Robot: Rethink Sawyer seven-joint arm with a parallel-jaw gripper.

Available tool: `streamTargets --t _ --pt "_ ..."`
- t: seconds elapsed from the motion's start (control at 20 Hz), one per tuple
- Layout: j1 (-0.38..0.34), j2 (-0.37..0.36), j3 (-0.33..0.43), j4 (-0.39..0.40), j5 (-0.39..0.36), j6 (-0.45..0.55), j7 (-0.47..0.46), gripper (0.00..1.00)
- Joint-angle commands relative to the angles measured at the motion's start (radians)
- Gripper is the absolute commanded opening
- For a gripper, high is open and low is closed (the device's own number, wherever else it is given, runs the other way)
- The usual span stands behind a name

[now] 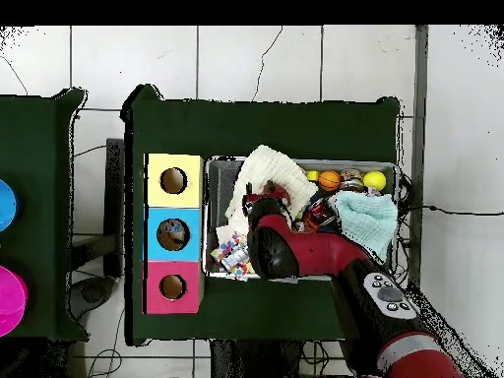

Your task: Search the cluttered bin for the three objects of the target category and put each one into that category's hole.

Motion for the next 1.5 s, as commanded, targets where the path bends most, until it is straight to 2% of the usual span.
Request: streamTargets --t 0.05,0.2,0.45,0.8,1.0,1.15,1.5 --pt "0.021 0.139 -0.068 -0.108 -0.056 -0.106 0.101 1.00" --pt "0.042 0.167 -0.114 -0.130 -0.047 -0.131 0.089 1.00" --pt "0.113 0.214 -0.239 -0.164 -0.029 -0.149 0.039 1.00" --pt "0.174 0.224 -0.343 -0.201 -0.052 -0.105 -0.002 1.00" --pt "0.165 0.222 -0.335 -0.217 -0.108 -0.002 -0.022 1.00" --pt "0.126 0.215 -0.279 -0.208 -0.146 0.104 -0.033 1.00" --pt "0.061 0.237 -0.179 -0.191 -0.147 0.294 -0.050 1.00"
